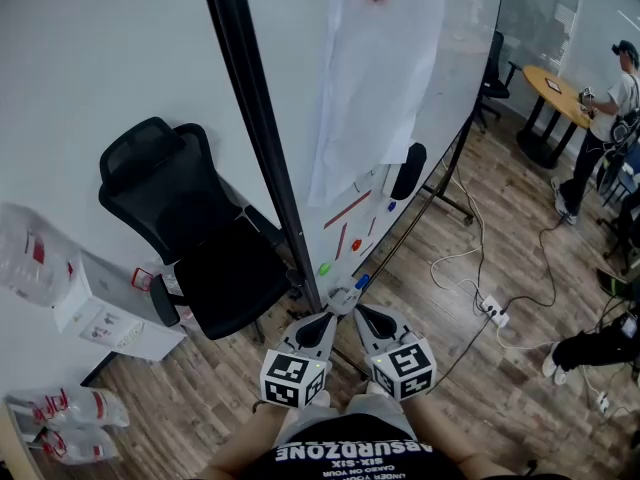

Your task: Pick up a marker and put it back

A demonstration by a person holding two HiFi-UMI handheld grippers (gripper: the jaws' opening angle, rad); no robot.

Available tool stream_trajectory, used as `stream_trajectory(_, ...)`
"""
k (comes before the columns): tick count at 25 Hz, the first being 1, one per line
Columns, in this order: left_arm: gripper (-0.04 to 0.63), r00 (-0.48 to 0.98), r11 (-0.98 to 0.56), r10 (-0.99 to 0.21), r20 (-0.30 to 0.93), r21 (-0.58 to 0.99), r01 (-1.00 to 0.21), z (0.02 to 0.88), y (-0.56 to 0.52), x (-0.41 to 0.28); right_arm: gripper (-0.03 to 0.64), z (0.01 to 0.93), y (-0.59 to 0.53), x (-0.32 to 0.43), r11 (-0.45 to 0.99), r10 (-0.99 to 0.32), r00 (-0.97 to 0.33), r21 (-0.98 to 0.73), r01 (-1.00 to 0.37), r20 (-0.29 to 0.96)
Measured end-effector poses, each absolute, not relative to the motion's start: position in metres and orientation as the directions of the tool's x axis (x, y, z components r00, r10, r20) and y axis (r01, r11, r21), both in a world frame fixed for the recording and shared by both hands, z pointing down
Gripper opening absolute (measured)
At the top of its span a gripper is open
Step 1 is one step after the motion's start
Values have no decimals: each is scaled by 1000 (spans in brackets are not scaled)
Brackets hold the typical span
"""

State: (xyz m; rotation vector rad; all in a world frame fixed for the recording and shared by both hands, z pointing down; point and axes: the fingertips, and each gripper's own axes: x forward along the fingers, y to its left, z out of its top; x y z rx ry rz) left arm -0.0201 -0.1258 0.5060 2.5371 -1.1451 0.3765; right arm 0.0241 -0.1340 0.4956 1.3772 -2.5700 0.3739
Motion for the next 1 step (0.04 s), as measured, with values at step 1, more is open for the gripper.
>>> stream_trajectory(1, 4, 642, -621, -672, 369, 191, -760, 507, -126, -20, -2, 496, -134, 24, 532, -786, -544, -127, -837, 294)
